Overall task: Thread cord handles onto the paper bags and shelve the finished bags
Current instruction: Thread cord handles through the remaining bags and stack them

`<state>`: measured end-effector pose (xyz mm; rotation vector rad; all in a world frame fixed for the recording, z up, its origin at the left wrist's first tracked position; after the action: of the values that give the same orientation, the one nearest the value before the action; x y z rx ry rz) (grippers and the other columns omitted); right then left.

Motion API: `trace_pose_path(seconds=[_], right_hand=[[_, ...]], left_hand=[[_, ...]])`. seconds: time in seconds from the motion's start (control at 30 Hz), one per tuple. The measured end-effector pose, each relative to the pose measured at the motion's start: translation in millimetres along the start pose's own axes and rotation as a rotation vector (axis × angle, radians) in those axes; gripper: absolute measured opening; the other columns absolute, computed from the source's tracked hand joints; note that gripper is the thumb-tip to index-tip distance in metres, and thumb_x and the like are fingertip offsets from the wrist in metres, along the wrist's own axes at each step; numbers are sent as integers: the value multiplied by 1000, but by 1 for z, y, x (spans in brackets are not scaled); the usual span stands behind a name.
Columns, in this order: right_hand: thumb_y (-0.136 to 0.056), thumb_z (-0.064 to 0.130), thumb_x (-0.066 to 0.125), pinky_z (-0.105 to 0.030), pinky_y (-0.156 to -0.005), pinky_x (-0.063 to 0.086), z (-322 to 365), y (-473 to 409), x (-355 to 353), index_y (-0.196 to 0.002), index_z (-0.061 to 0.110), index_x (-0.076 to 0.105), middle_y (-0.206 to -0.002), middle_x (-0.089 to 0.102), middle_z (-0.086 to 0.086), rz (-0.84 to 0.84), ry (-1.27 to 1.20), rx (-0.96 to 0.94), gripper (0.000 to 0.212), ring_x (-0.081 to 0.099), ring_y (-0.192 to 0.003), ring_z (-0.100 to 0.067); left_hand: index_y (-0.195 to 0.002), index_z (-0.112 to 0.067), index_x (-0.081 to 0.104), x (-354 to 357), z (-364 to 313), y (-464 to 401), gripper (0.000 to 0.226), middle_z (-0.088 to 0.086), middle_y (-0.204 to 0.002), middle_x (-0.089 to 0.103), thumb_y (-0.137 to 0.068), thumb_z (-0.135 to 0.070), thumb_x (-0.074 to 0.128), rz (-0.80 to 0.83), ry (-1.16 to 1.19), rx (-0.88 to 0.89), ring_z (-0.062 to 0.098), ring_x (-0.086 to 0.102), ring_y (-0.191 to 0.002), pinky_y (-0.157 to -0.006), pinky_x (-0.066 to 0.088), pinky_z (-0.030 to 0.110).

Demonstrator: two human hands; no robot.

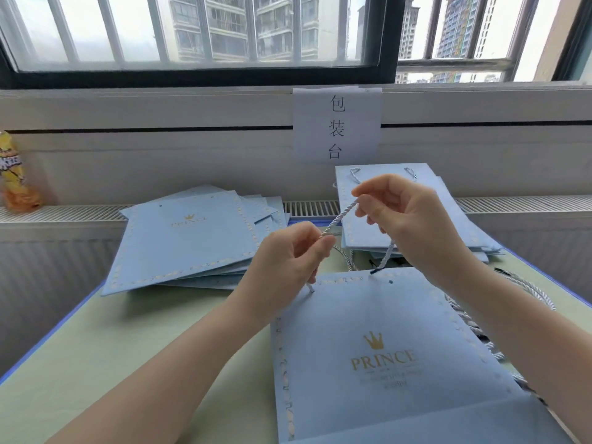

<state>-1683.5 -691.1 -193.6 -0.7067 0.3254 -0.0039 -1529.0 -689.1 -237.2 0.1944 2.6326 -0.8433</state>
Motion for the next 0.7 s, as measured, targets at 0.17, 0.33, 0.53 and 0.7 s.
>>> trace_pose_path(seconds=[0.17, 0.33, 0.53, 0.7], right_hand=[[-93, 13, 56, -21, -71, 38, -21, -3, 2, -93, 14, 70, -74, 64, 7, 145, 586, -115, 15, 52, -81, -17], [-96, 35, 50, -35, -76, 37, -35, 5, 12, -91, 18, 65, -92, 58, 3, 296, 958, -98, 23, 47, -91, -21], [-98, 25, 46, -36, -64, 43, -33, -1, -8, -87, 11, 59, -74, 62, -7, 63, 700, 130, 22, 56, -74, -29], [-91, -9, 44, -24, -79, 54, -23, -1, 1, -84, 19, 64, -80, 67, -4, 131, 91, 245, 35, 64, -79, -17]], left_hand=[[-67, -11, 53, -25, 3, -3, 31, -9, -39, 31, -97, -21, 49, -253, 55, -25, 8, 24, -36, -39, 23, 19], [-60, -10, 53, -34, 9, -2, 42, -9, -36, 36, -99, -24, 45, -346, -72, -64, 7, 31, -36, -45, 30, 22], [-48, -8, 52, -12, 31, 3, 38, -2, -40, 54, -80, -28, 48, 31, -422, -327, 17, 45, -38, -58, 47, 31], [-87, -25, 65, 5, 31, 8, 8, -10, -81, 63, -88, -29, 58, 132, -548, -244, 15, 58, -82, -79, 49, 34]])
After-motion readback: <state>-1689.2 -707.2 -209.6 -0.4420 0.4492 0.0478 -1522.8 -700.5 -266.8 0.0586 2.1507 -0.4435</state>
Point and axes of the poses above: each hand's wrist, its own y-axis away from the middle knuckle, its own x-axis out of the palm, z = x × y, the point moved 6 cm from there along -y, towards the middle knuckle
